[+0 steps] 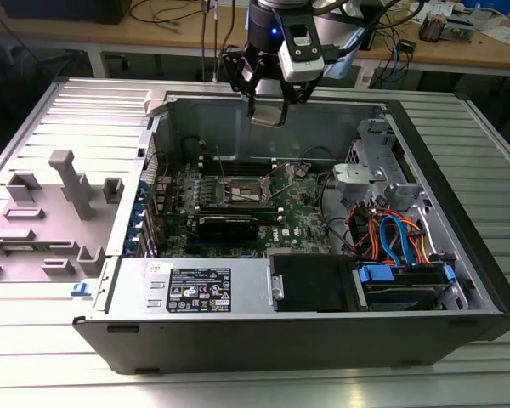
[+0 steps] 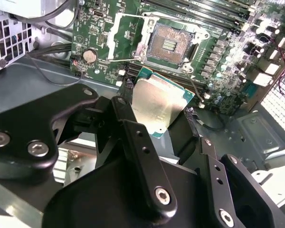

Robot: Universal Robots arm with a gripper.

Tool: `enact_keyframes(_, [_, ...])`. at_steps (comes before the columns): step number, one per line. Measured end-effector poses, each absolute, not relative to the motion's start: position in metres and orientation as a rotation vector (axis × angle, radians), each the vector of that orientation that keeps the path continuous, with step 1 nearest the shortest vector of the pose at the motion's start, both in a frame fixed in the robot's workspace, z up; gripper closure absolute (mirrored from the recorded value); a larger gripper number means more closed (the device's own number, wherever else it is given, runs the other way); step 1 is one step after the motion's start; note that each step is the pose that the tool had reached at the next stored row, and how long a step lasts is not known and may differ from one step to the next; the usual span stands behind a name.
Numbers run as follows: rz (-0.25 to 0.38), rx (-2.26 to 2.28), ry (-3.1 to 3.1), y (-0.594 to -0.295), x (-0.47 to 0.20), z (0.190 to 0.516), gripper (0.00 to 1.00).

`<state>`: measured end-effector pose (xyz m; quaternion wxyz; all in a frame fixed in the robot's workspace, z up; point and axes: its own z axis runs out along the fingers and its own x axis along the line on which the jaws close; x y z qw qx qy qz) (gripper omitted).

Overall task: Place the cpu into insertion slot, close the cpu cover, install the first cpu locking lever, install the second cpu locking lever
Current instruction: 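Place the cpu into insertion slot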

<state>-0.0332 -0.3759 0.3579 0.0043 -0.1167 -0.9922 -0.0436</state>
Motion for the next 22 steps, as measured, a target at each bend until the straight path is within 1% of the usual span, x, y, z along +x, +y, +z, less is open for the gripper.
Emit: enact_keyframes(22, [-0.137,-0.442,-3.101,-0.3759,-0.0348,0.3574,0.45])
